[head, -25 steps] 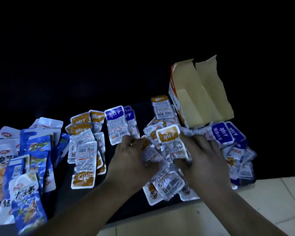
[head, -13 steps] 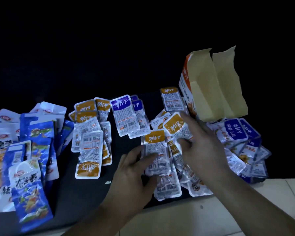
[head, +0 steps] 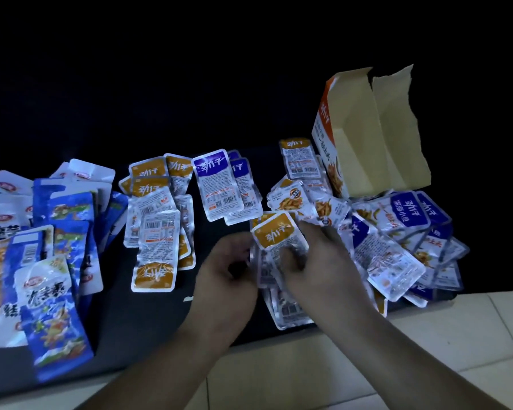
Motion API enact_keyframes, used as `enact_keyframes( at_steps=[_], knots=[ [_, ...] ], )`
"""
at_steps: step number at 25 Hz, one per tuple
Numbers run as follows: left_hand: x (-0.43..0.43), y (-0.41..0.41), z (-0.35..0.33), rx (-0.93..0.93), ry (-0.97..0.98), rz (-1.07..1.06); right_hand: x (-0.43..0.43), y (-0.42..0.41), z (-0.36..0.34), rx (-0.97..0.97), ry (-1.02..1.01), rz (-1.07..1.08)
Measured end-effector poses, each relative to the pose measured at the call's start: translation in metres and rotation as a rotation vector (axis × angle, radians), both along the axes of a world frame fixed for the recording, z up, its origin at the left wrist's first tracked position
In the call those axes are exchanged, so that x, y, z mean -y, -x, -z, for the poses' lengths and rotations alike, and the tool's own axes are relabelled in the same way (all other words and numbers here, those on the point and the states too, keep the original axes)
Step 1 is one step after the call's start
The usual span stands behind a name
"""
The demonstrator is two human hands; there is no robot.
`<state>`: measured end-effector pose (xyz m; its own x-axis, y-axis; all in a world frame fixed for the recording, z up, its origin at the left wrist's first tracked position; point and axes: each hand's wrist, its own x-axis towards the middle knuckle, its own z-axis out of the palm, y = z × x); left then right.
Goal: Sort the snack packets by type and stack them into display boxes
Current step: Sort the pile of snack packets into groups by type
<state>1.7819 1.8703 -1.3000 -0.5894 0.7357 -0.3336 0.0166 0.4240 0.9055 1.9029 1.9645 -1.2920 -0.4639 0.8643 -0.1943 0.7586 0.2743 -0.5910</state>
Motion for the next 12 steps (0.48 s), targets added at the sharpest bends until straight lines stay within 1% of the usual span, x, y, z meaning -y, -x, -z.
enact_keyframes(
  at_steps=[1,3,5,7,10,12],
  knots=[
    [-0.002,0.003,-0.002,0.083,0.012,-0.014,-0.002,0.004,-0.001,0.02,-0.019,0.008],
    [-0.004,0.003,-0.006,0.178,0.044,0.009,-0.002,0.009,-0.005,0.044,-0.036,0.026],
    [-0.003,0.001,-0.008,0.284,0.037,0.0,0.0,0.011,-0.005,0.0,-0.01,0.071],
    [-0.003,-0.001,-0.008,0.348,0.006,-0.027,-0.001,0.014,-0.003,-0.101,0.067,0.103],
    [-0.003,-0.003,-0.018,0.337,-0.057,-0.045,-0.004,0.012,-0.012,-0.375,0.286,0.201],
    [-0.001,-0.008,-0.028,0.309,-0.091,-0.022,-0.008,0.005,-0.022,-0.456,0.392,0.262]
  ],
)
